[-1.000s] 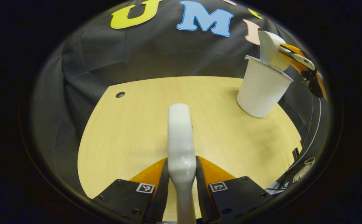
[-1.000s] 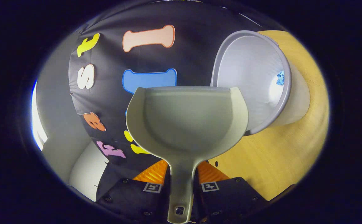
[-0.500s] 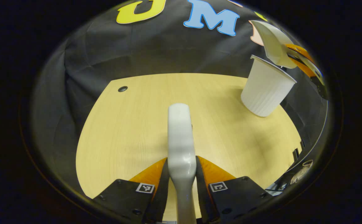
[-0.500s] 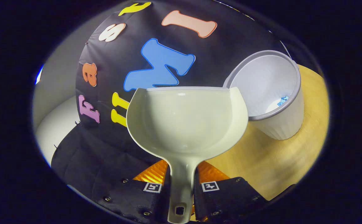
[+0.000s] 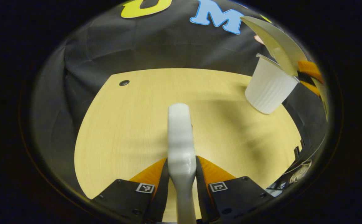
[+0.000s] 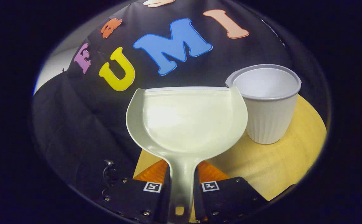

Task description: Pick up the small broom and dustpan from the desktop, sweep the trash into the dustpan with the broom, and then empty the trash into the garbage bin.

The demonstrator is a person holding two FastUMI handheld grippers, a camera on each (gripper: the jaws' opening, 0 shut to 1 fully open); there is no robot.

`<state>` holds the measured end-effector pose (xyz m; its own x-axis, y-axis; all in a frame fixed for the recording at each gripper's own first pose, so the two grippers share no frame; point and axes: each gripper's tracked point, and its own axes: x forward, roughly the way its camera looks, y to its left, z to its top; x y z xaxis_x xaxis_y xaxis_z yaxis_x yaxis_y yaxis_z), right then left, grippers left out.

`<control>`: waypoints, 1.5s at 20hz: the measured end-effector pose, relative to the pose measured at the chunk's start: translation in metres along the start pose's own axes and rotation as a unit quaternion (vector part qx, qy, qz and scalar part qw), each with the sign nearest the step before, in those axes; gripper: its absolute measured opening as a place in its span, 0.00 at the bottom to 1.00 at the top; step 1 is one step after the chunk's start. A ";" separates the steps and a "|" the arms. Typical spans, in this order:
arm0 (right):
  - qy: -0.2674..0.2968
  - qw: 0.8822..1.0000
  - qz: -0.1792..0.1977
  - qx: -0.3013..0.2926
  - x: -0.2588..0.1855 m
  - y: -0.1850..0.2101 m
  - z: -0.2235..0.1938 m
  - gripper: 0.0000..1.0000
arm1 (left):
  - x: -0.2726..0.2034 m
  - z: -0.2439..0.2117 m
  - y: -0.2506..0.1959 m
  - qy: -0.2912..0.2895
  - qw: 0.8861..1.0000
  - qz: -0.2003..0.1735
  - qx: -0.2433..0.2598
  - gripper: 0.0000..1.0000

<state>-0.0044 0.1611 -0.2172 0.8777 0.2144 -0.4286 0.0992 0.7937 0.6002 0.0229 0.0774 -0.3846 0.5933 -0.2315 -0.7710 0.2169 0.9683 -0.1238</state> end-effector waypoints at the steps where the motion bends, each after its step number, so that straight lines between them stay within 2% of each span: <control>1: 0.006 1.000 -0.013 -0.017 0.003 -0.001 -0.010 0.32 | 0.003 -0.001 0.003 0.002 1.000 -0.001 0.001 0.52; 7: 0.047 0.992 -0.085 -0.086 0.028 -0.024 -0.062 0.32 | 0.012 0.000 0.012 0.007 1.000 -0.010 0.013 0.51; 11: 0.075 0.987 -0.111 -0.089 0.031 -0.045 -0.100 0.32 | 0.017 0.000 0.019 0.013 1.000 -0.007 0.016 0.50; 15: 0.106 0.977 -0.152 -0.102 0.034 -0.073 -0.130 0.32 | 0.022 -0.006 0.019 0.024 1.000 -0.007 0.006 0.50; 19: 0.135 0.970 -0.171 -0.109 0.032 -0.086 -0.152 0.32 | 0.028 -0.010 0.012 0.035 0.999 -0.003 0.001 0.48; 23: 0.155 0.965 -0.185 -0.106 0.026 -0.100 -0.161 0.32 | 0.037 -0.013 0.005 0.041 0.999 0.007 0.003 0.50; 30: 0.188 0.960 -0.185 -0.097 0.026 -0.112 -0.176 0.33 | 0.045 -0.027 0.009 0.050 0.999 0.017 -0.007 0.50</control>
<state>-0.0752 0.1781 -0.4147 0.5645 0.0590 -0.8233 0.2502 0.9383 0.2388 0.0300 0.0781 -0.4372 0.5204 -0.1884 -0.8329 0.1857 0.9770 -0.1050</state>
